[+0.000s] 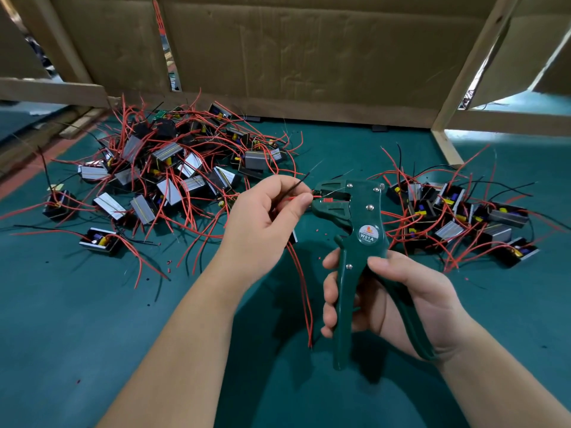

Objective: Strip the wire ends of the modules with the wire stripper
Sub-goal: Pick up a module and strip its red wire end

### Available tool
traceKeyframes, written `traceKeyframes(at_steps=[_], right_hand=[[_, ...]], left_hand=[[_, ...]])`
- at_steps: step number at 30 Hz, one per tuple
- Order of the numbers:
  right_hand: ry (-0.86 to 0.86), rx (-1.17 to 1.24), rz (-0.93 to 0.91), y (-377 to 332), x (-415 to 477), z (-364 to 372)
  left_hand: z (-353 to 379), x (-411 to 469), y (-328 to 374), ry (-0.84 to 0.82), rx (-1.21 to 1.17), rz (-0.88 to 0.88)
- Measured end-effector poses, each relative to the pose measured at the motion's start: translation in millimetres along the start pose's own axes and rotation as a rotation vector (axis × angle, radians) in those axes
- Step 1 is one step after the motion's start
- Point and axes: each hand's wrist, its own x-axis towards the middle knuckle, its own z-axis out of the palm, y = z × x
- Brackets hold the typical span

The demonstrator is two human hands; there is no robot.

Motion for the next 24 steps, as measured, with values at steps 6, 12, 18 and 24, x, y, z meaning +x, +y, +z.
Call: traceKeyframes(at_steps=[6,12,18,24], right_hand=[[0.067,-0.054,0.016,0.8,-0.6,-0.5],[0.077,-0.099,0.042,2.0,-0.6,-0.8],[0.092,-0.109,0.074,0.5,-0.9,-1.1],[0.279,-0.115,0.071,3.7,2.6,4.3]], left_hand=[[-0.8,0.0,-1.6,-0.006,0.055,0.034],[-3.0,1.2,-4.8,-0.024,0.075,0.008],[-5.1,2.1,-5.7,-0.065,0.035,-0.021],[1.2,-1.6,-3.2,-0.101,-0.067,-0.095]])
